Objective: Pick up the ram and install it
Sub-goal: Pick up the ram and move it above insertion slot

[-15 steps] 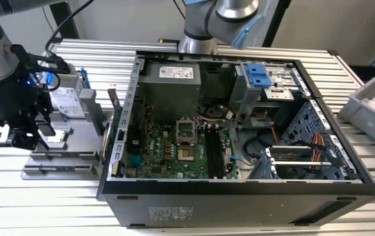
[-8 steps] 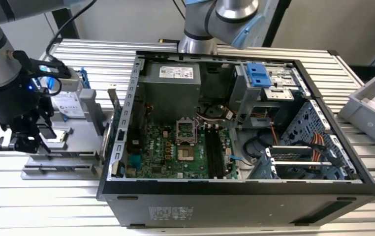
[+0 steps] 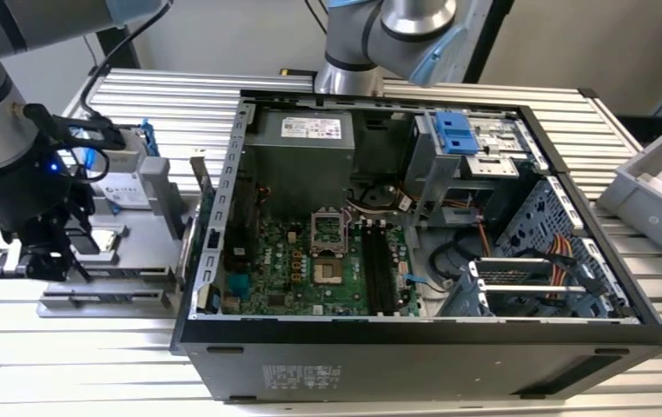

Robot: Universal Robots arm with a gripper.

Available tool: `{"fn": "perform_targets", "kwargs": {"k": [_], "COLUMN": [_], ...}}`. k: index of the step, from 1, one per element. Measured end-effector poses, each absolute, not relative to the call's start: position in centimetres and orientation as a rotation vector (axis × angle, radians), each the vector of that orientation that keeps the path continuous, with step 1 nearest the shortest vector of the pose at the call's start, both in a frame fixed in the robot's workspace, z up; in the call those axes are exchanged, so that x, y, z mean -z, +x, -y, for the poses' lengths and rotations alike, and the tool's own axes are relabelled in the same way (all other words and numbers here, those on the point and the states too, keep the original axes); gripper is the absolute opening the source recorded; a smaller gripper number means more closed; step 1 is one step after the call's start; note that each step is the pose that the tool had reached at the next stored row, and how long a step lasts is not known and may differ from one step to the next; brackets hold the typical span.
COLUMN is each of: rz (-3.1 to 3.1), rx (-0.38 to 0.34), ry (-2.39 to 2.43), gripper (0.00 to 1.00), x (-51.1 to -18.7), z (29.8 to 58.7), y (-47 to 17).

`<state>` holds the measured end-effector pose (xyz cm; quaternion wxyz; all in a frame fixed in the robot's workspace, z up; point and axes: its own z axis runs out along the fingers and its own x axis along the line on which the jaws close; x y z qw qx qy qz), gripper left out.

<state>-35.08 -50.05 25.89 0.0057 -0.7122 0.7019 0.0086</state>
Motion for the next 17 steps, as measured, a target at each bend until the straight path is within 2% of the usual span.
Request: {"fn": "perform_targets", "kwargs": {"k": [17], "rz": [-2.169], "rx": [-0.027], "ry": [-2.258], "gripper": [1.00], "x": [-24.8], "z": [50.1], "y": [-35.0]}}
